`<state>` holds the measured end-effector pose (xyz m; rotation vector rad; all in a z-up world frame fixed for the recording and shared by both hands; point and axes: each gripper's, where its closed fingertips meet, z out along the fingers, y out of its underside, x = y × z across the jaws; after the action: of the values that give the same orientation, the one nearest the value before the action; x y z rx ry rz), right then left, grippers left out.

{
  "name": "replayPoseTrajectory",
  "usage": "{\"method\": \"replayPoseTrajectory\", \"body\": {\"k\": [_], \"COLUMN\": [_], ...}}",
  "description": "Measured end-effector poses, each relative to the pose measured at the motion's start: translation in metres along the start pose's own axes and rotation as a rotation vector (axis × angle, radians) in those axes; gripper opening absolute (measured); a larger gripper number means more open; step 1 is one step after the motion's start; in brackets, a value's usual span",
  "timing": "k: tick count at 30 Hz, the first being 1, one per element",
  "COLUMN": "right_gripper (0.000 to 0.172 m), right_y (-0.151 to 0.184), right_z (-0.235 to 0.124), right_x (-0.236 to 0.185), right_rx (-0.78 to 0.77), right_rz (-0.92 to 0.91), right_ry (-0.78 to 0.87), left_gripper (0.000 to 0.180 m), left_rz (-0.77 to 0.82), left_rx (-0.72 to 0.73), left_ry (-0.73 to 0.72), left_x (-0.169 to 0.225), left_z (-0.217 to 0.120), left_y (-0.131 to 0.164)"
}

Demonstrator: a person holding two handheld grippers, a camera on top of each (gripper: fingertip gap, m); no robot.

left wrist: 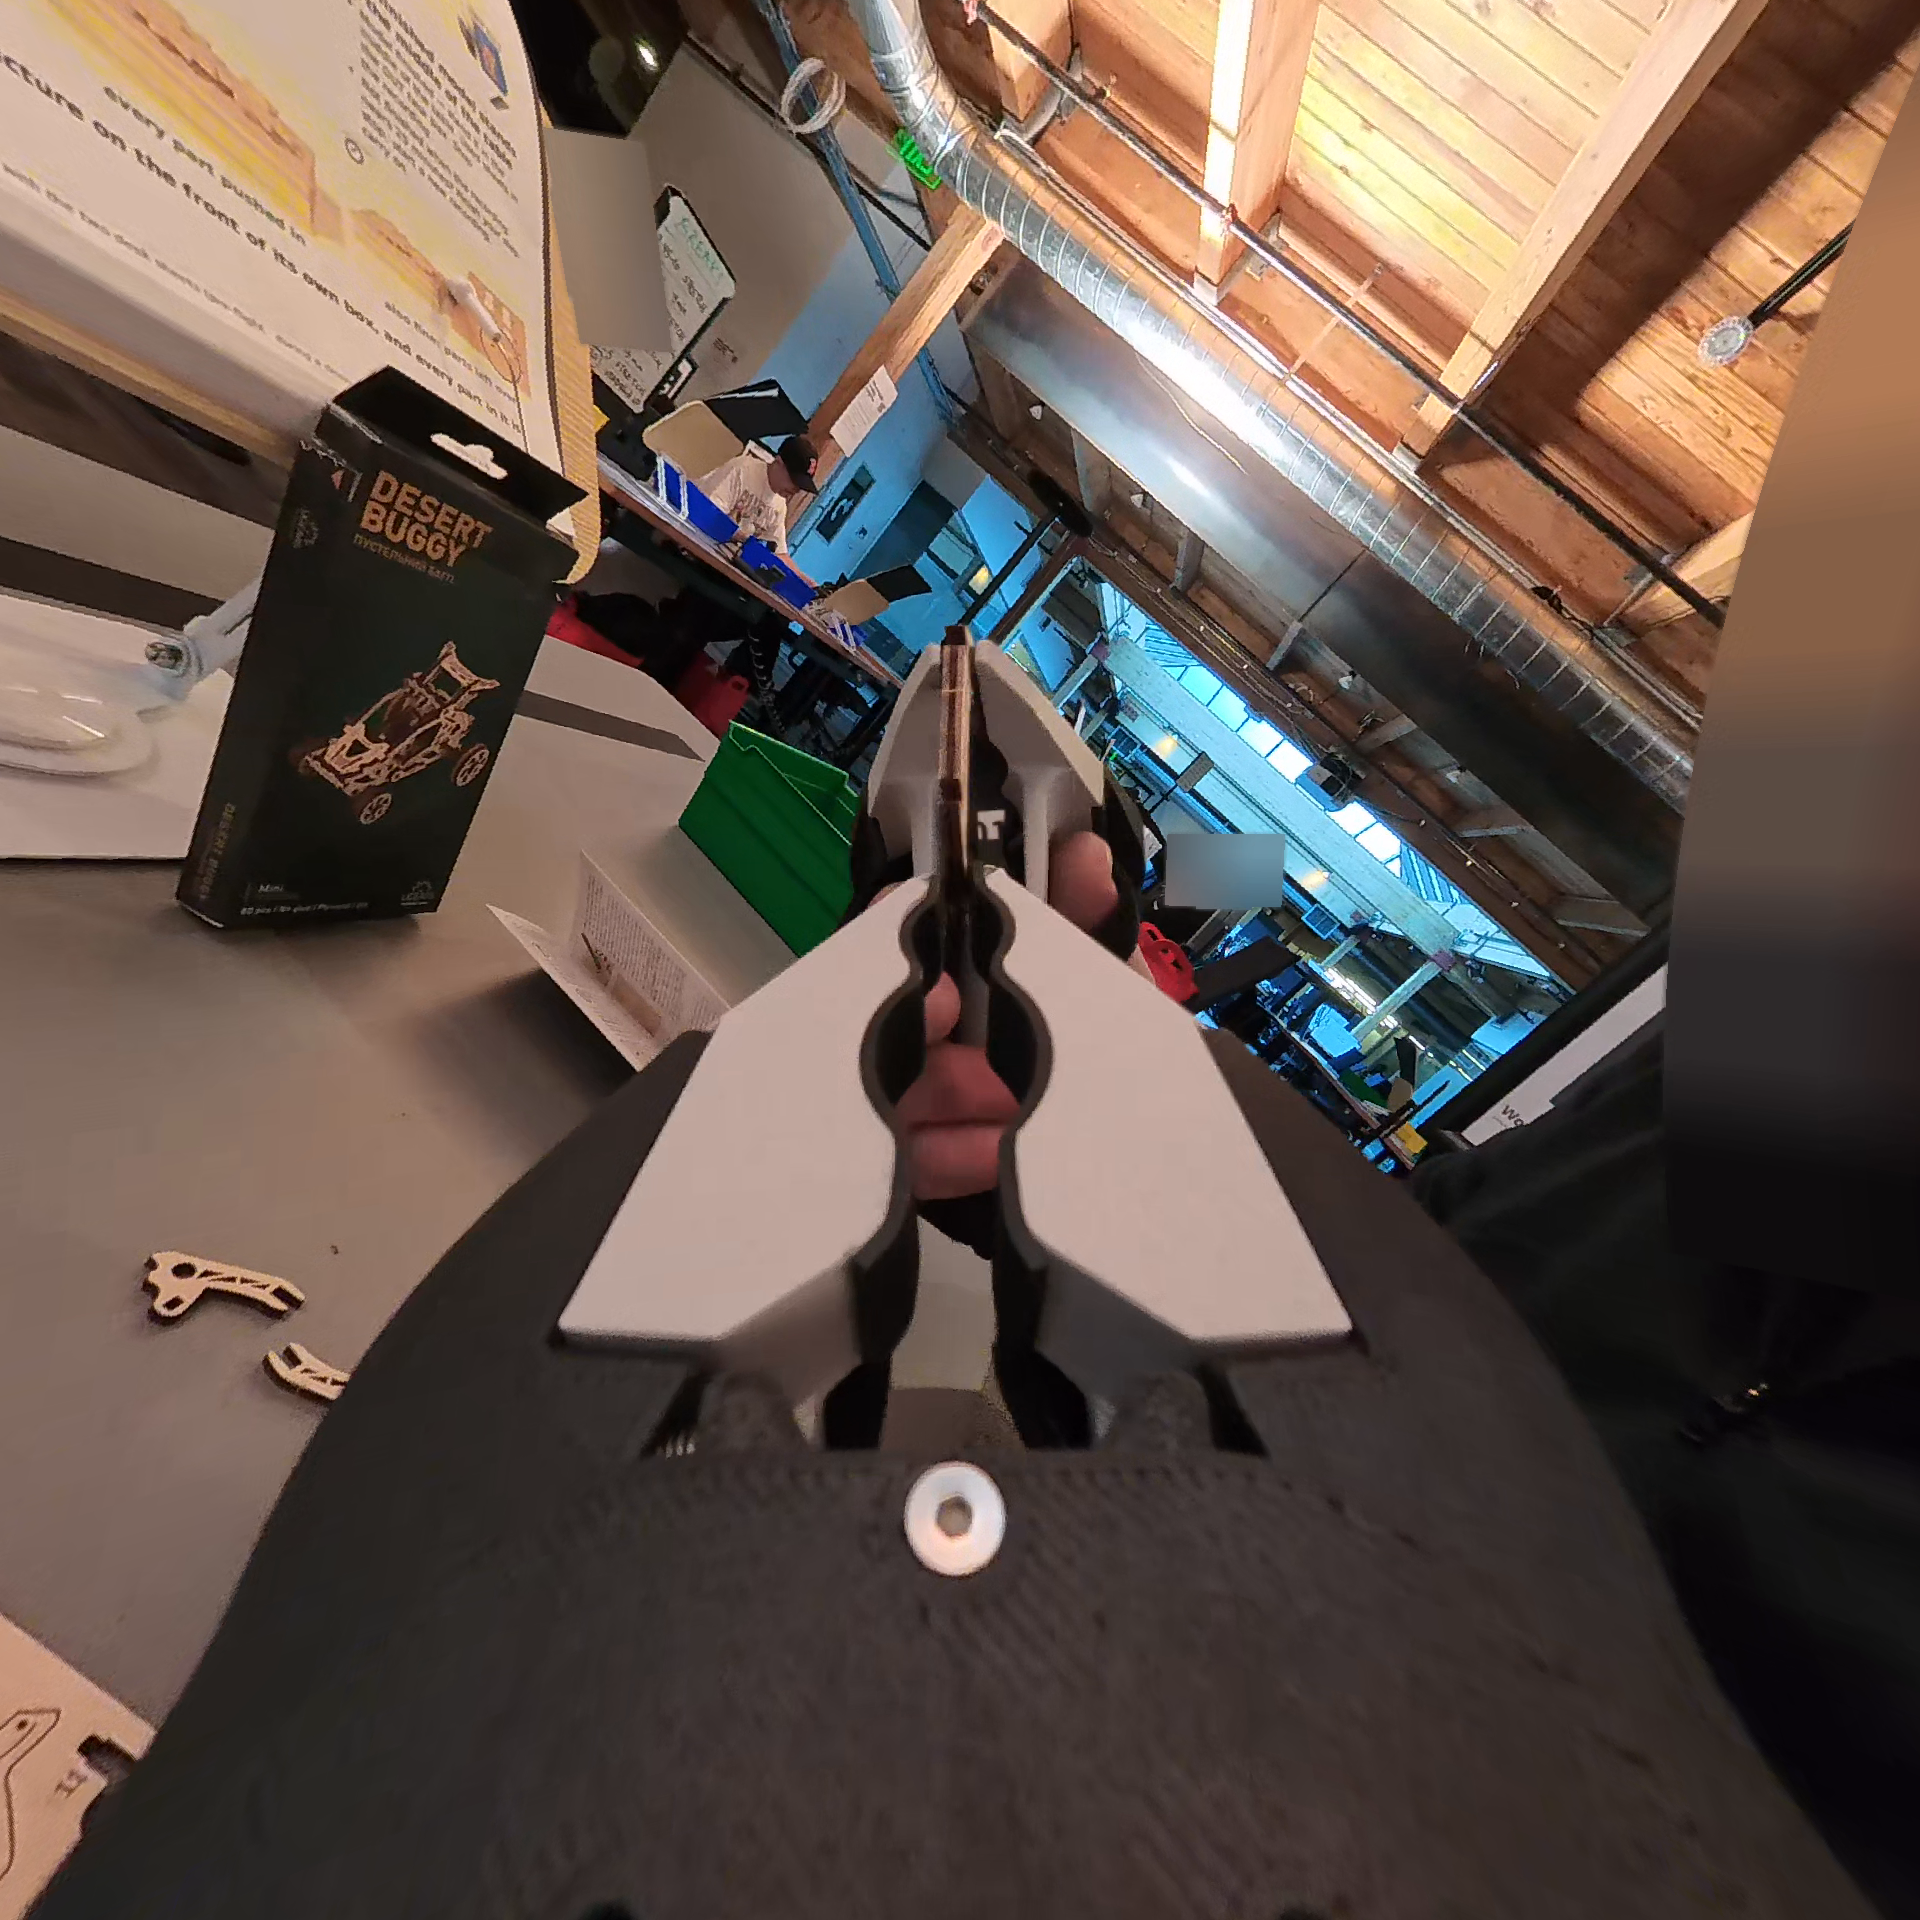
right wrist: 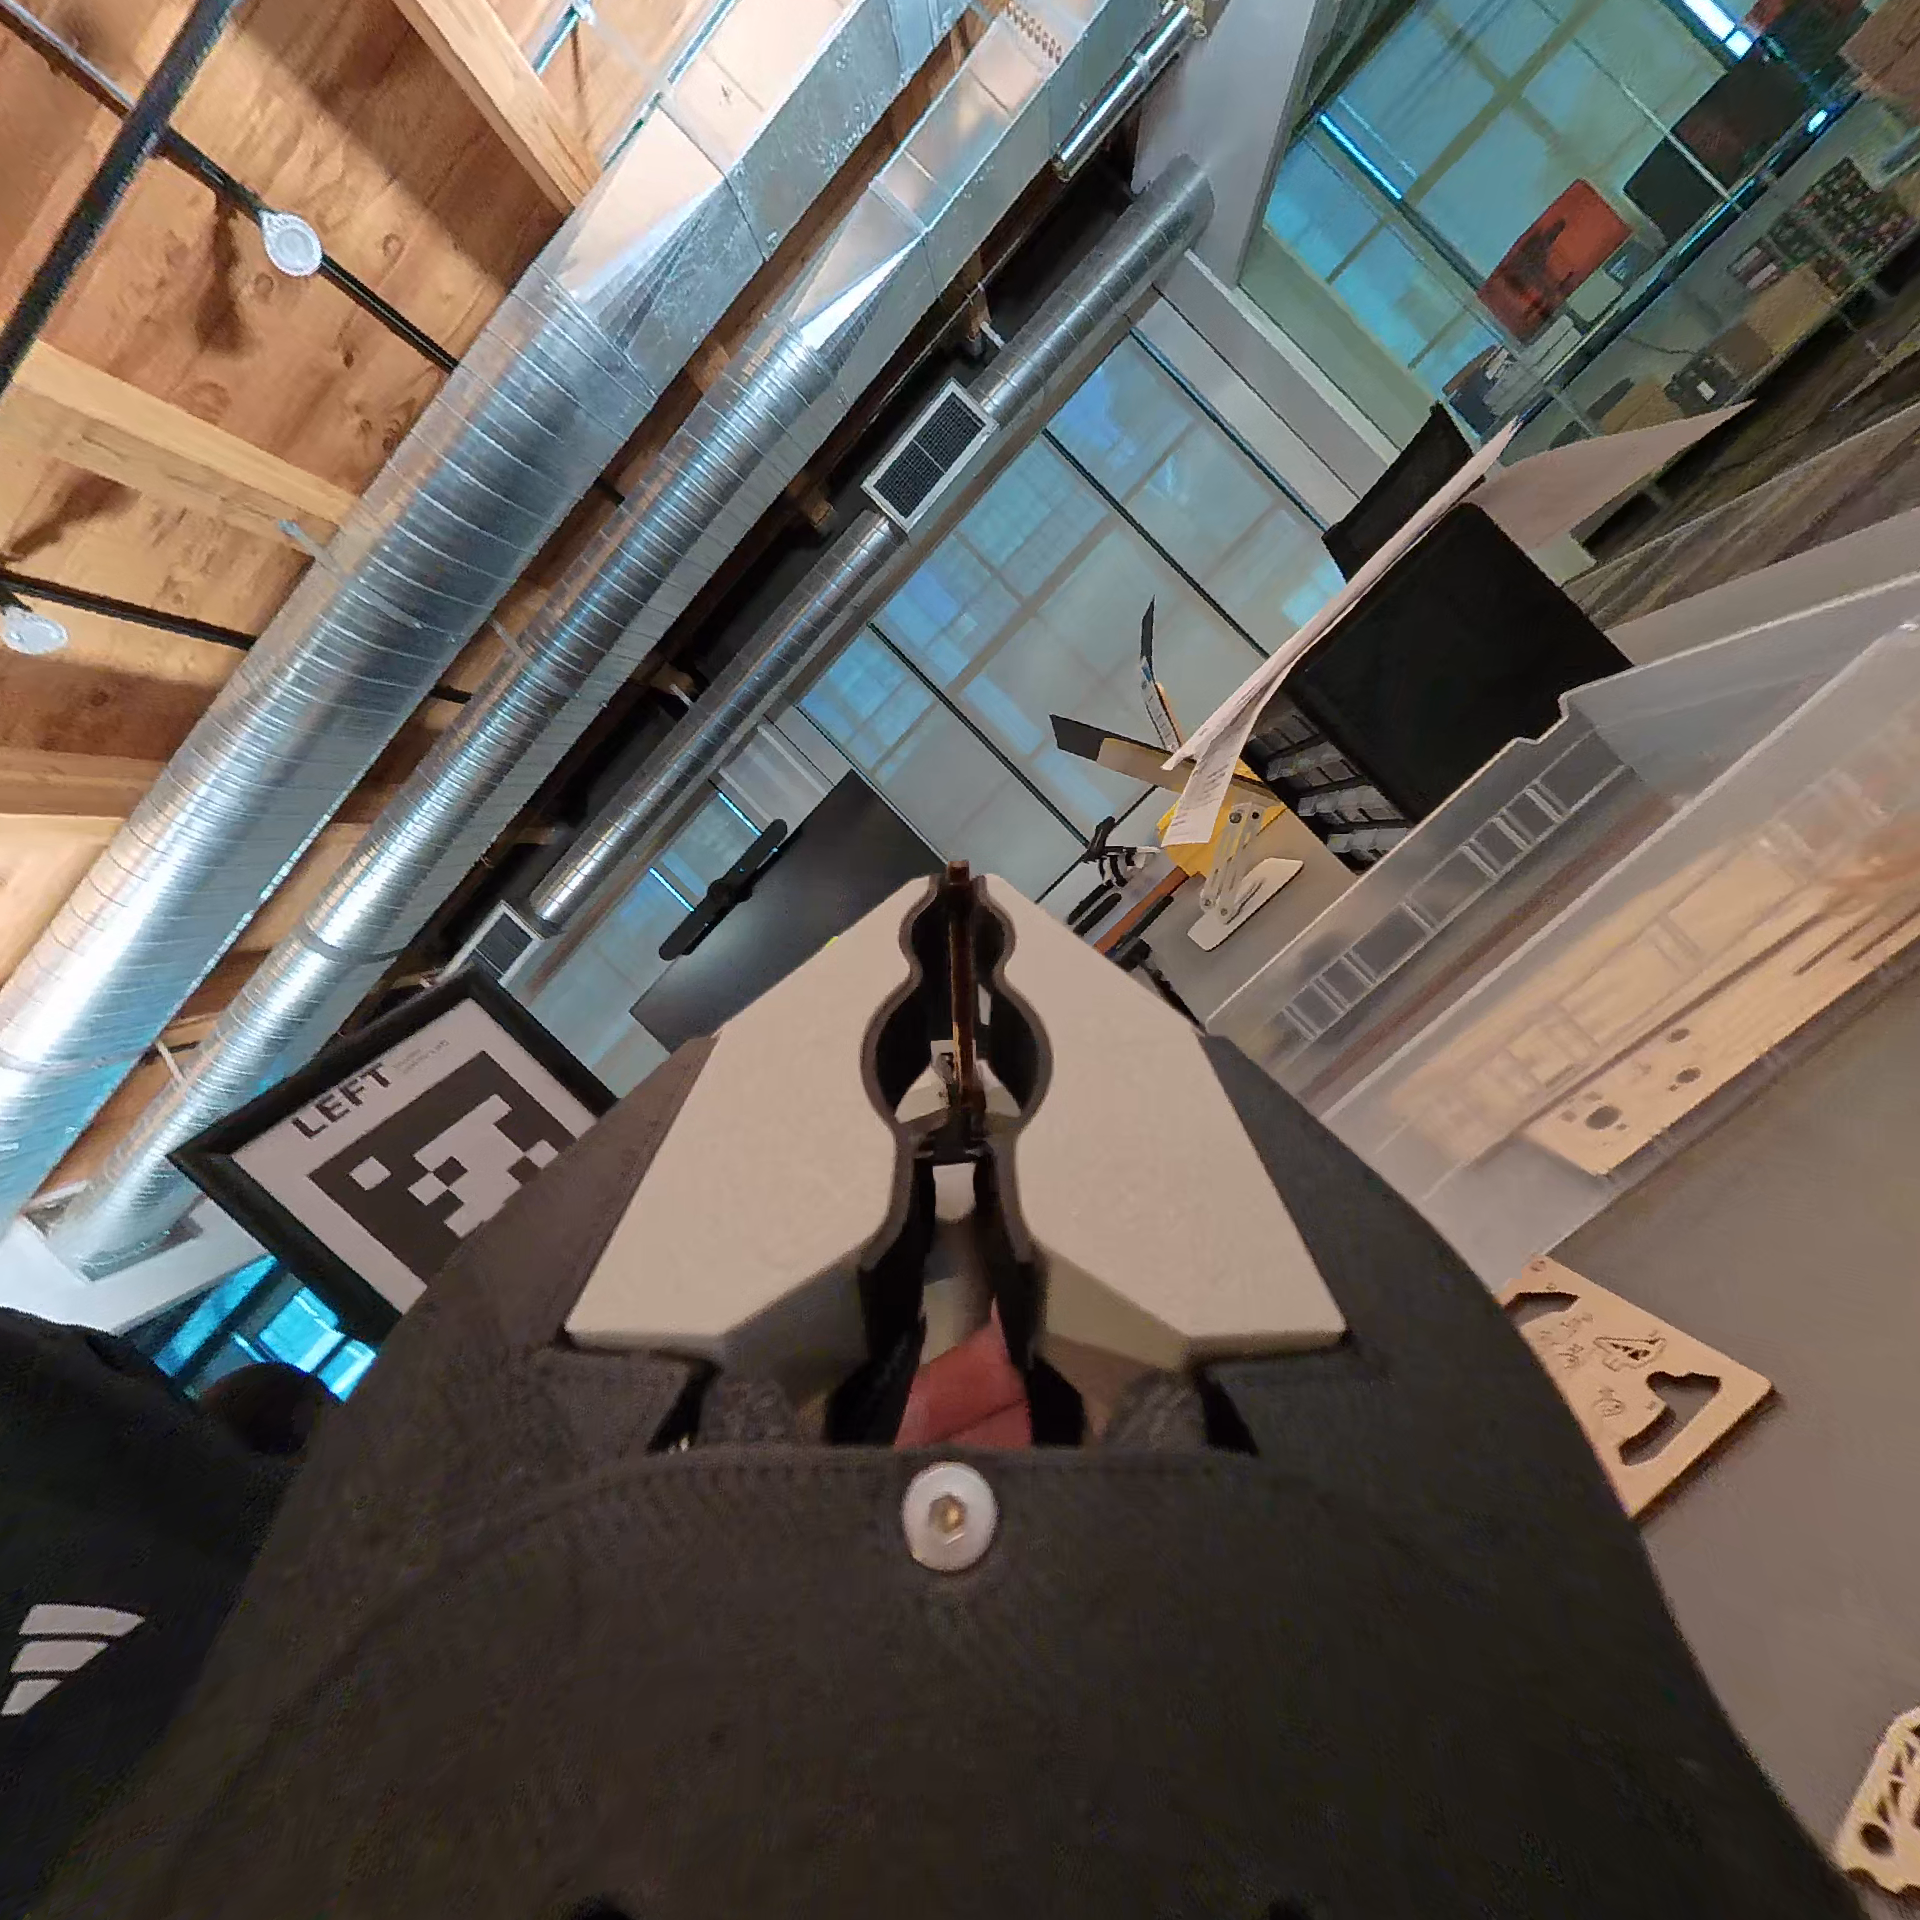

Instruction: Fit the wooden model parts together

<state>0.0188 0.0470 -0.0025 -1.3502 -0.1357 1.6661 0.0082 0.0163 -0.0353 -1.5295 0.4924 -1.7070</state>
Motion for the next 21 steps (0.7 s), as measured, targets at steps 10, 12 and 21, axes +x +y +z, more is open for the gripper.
{"method": "replayPoseTrajectory", "body": {"k": [10,12,21], "right_gripper": [0.023,0.02,0.003], "right_y": [0.004,0.008,0.023], "right_z": [0.001,0.0,0.008], "right_x": [-0.009,-0.009,-0.007], "right_rx": [-0.033,-0.044,-0.089], "right_rz": [-0.193,-0.191,-0.18], "right_ry": [0.022,0.018,0.031], "left_gripper": [0.002,0.002,0.001], "left_rz": [0.014,0.015,0.022], "left_rx": [0.028,0.036,0.0], "left_ry": [0.043,0.039,0.054], "left_x": [0.004,0.003,0.007], "left_z": [-0.004,-0.005,-0.001], "left_y": [-0.007,-0.009,-0.002]}}
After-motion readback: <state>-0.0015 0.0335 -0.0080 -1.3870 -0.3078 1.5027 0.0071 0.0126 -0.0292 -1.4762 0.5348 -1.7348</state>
